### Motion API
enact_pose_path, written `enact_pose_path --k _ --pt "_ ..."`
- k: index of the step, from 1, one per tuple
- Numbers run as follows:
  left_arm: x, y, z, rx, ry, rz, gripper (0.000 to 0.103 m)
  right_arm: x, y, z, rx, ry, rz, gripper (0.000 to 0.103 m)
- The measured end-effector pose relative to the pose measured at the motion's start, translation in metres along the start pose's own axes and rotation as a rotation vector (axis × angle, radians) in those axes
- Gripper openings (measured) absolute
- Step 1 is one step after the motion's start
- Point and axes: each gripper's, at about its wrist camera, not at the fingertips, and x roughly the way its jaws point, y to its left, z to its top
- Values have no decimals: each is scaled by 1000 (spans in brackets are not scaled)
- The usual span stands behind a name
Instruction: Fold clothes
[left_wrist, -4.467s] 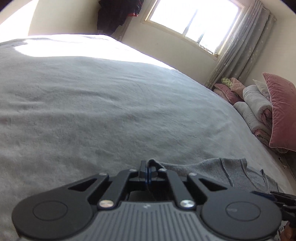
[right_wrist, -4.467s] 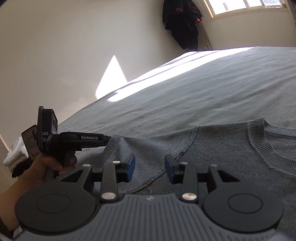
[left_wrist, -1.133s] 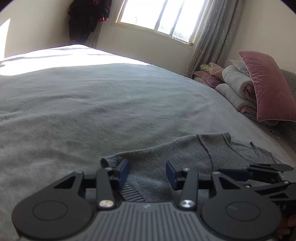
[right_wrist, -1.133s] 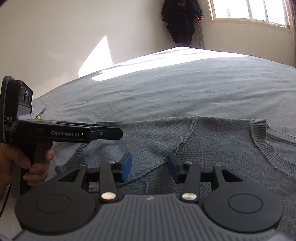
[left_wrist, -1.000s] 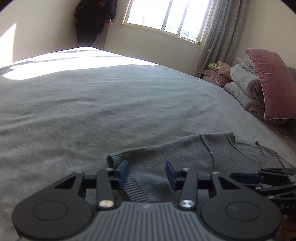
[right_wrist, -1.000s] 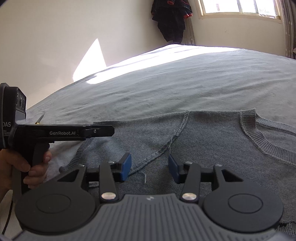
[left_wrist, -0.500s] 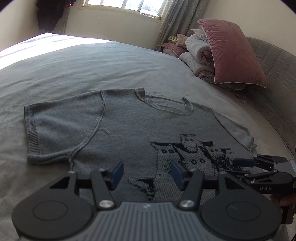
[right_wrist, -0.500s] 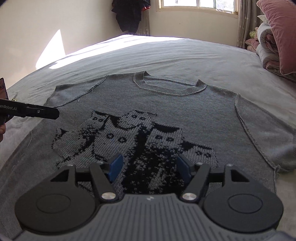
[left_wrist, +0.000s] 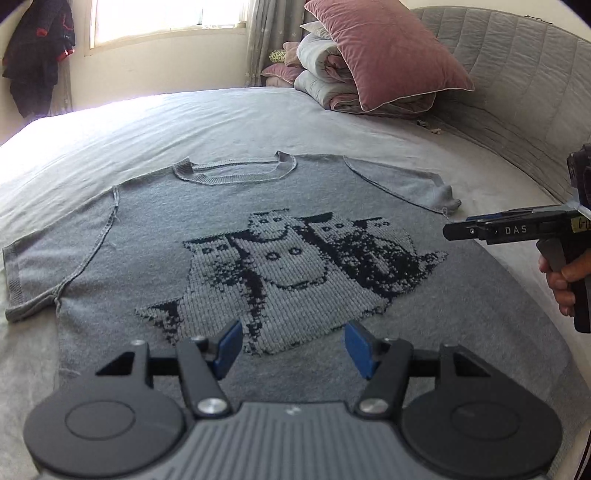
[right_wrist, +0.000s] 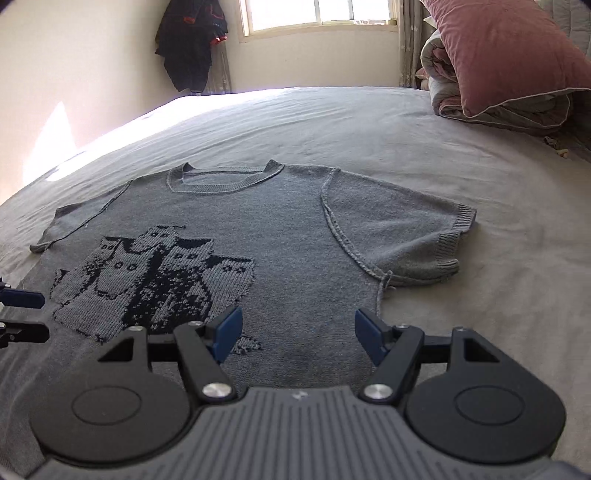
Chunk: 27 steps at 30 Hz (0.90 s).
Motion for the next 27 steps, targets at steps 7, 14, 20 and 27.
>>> enact_pose_path --k 7,14,20,27 --pt "41 -17 38 -82 -53 -43 63 21 -56 15 208 -41 -91 71" --pt "105 -43 80 -167 -80 -124 61 46 -111 40 417 -126 -92 69" --pt "158 -53 104 -257 -84 -175 61 75 -138 50 501 -157 -33 38" --pt "193 -46 102 -300 -117 -239 61 80 -135 49 513 -173 149 4"
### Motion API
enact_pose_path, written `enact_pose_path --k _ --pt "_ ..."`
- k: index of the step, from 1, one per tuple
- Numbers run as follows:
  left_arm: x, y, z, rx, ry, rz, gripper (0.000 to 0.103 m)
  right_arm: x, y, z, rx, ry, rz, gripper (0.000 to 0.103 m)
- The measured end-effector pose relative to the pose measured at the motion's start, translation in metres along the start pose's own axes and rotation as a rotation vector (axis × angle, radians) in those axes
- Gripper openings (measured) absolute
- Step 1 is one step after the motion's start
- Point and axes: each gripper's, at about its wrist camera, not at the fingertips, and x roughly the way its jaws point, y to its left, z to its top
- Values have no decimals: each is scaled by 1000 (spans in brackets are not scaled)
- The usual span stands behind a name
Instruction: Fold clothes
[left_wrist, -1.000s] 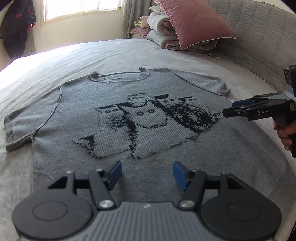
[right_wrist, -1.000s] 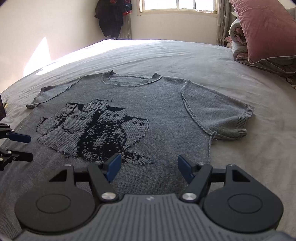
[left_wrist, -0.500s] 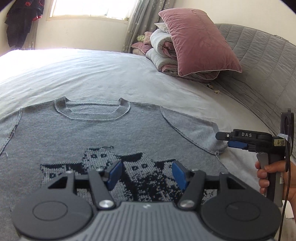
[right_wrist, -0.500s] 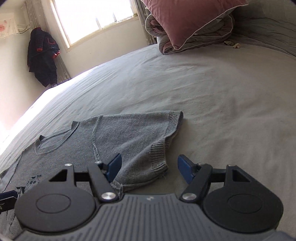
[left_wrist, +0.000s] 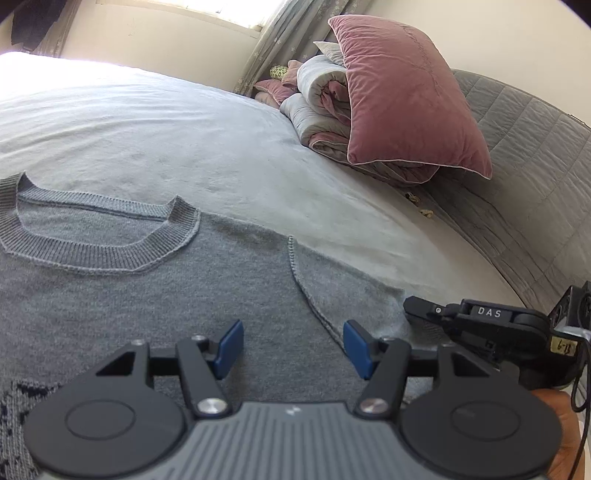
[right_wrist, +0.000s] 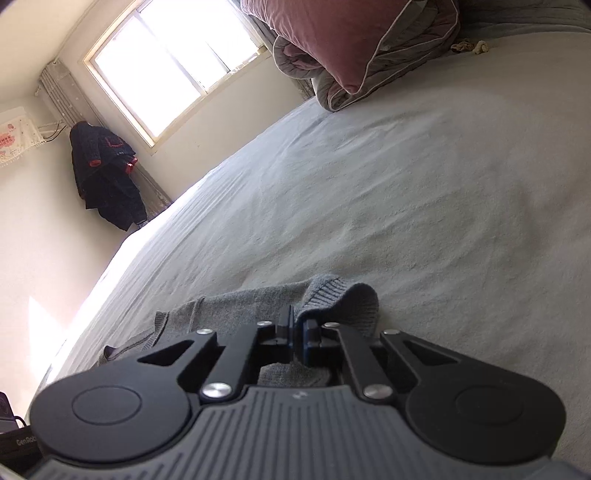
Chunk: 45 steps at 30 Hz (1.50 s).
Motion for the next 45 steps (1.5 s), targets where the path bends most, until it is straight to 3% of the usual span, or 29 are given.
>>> enact_pose_path --k 5,9,11,15,18,19,21,22,29,35,40,43,45 --pt "-7 19 -4 -94 -31 -116 62 -10 25 4 -19 -1 150 4" --pt "-7 20 -4 -97 -29 -151 62 -2 57 -2 -61 42 230 4" --pt "-6 19 -5 -90 -23 -169 62 7 70 -8 -75 66 257 4" --pt "-6 18 -6 -84 -18 -197 62 17 84 -14 -64 132 281 15" --pt "-5 19 -6 -91 -13 -205 62 3 87 -5 -79 118 309 18" --pt "-5 19 -6 -90 -12 -209 62 -4 86 0 -86 105 317 21" --pt "-4 17 -6 -86 -10 -216 62 -16 83 6 -102 58 317 62" --pt "-4 16 -7 -81 -7 -218 62 -23 82 9 -110 32 317 65" --pt "-2 9 -8 -54 7 -203 62 -51 49 24 -83 -85 171 65" --pt "3 -9 -11 -13 36 -201 61 -57 3 27 -77 -111 -131 65" --pt "7 -27 -13 34 64 -212 60 -38 -26 17 18 -17 -105 65" --pt "5 -29 -11 24 74 -234 60 -20 -35 8 89 66 -16 43" --pt "4 -27 -6 -5 79 -241 60 -13 -37 3 103 81 -3 25"
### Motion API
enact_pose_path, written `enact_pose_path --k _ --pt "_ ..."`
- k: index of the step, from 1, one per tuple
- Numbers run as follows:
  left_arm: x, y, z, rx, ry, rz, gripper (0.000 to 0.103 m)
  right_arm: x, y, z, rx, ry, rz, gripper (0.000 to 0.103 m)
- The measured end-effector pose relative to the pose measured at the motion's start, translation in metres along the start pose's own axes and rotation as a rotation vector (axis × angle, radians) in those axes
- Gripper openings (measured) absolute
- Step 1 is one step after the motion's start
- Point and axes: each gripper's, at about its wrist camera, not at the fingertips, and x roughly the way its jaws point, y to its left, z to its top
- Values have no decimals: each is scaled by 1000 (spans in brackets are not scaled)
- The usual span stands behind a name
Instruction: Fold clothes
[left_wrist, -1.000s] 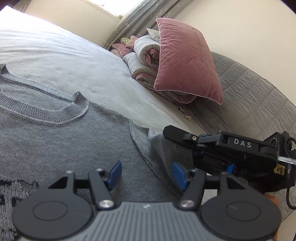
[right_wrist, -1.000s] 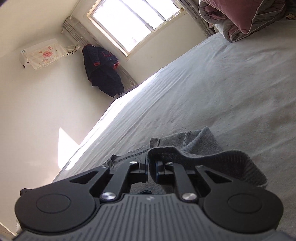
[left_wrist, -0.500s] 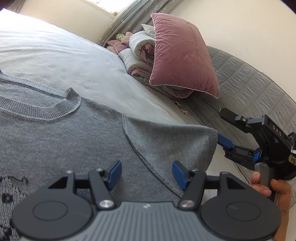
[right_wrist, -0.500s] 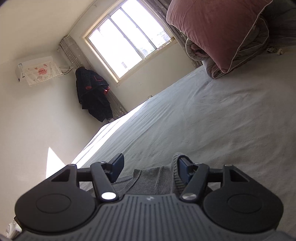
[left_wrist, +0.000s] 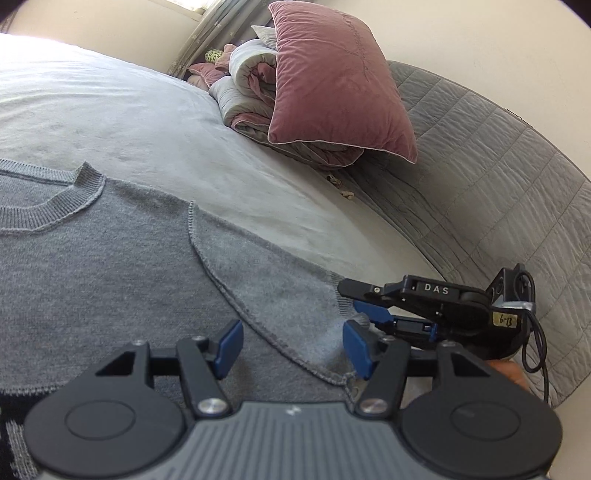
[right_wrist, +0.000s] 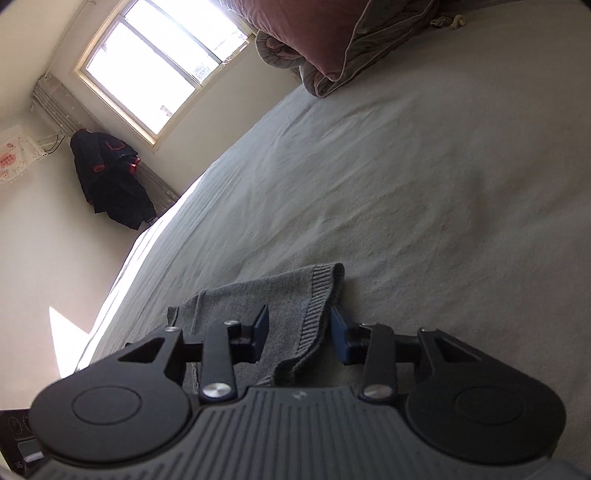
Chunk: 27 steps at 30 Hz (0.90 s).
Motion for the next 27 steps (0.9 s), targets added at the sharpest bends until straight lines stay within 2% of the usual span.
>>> enact_pose_path --k 2,3,7,11,16,19,20,21,25,26,27 --pt "-3 3 6 -36 -9 -7 60 2 3 -1 11 -9 21 11" --pt "-6 6 10 -62 -19 -14 60 2 8 -1 6 -20 43 10" --pt "-19 20 21 -147 -62 -59 65 5 40 -3 -53 -39 159 7" --pt "-29 39 26 -224 -84 -81 67 24 76 -15 -132 13 238 7" --pt "-32 67 18 -325 -118 -103 67 54 107 -37 -261 111 224 7" --pt "-28 73 15 -333 -112 -65 67 68 113 -46 -311 159 200 7" --pt "-27 73 15 -334 -109 -53 67 70 114 -48 -331 172 193 9" --pt "-25 73 16 -335 -102 -41 67 72 116 -50 -351 185 185 15" --pt "-18 64 24 -305 -42 51 63 62 118 -46 -417 208 186 20" --pt "-16 60 27 -284 -21 82 61 53 115 -43 -418 195 191 33" --pt "-15 57 31 -264 -7 111 61 44 111 -38 -427 177 189 52"
